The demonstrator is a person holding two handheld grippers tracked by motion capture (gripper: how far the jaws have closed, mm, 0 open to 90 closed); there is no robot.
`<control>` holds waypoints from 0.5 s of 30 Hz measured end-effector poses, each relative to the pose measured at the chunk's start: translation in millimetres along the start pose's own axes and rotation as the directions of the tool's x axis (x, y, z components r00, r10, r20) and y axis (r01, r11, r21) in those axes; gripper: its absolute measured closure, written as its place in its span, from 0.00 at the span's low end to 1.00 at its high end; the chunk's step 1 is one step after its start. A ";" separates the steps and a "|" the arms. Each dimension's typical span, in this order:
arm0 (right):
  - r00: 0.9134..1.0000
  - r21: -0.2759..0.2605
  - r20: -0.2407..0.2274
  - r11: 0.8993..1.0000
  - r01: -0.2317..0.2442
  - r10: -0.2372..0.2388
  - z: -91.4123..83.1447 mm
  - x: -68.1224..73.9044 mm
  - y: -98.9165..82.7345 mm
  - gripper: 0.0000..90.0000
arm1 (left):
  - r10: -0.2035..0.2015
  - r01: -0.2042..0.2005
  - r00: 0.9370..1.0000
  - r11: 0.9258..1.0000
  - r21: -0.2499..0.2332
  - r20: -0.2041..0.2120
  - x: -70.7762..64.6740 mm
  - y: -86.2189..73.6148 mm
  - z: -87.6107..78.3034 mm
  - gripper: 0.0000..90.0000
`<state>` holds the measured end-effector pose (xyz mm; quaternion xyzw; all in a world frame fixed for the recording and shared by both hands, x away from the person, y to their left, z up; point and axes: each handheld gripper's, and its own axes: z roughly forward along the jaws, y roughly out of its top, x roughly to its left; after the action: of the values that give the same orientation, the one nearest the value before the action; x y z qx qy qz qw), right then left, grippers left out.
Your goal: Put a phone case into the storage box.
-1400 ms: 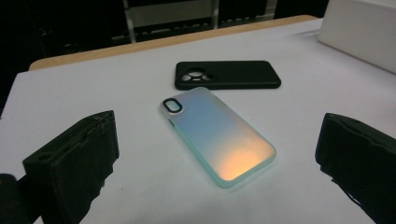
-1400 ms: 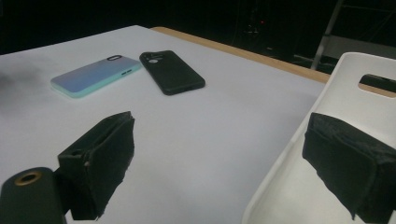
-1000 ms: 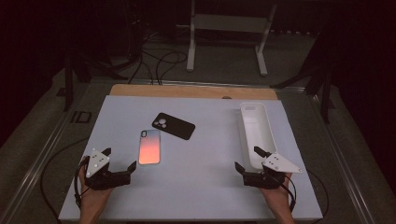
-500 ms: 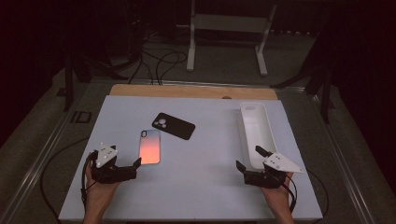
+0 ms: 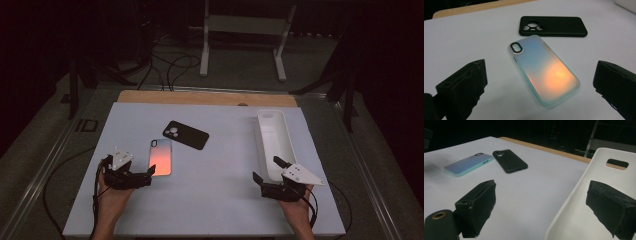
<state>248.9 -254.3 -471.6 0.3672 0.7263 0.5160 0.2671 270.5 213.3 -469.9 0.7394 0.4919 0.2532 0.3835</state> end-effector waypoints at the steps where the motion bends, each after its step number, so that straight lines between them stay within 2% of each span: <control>1: 1.000 0.000 0.000 1.000 0.000 0.000 0.0 0.0 0.0 0.10 | 0.002 -0.002 1.000 1.000 0.003 -0.006 -0.3 0.9 1.5 0.00; 15: 1.000 -0.001 0.006 1.000 0.006 -0.006 -0.4 0.6 0.1 0.10 | 0.009 -0.008 1.000 1.000 0.023 -0.016 -4.1 16.0 20.2 0.00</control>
<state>248.2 -254.0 -471.4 0.3662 0.7264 0.5145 0.2711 292.7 199.5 -468.5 0.7438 0.4949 0.2551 0.3697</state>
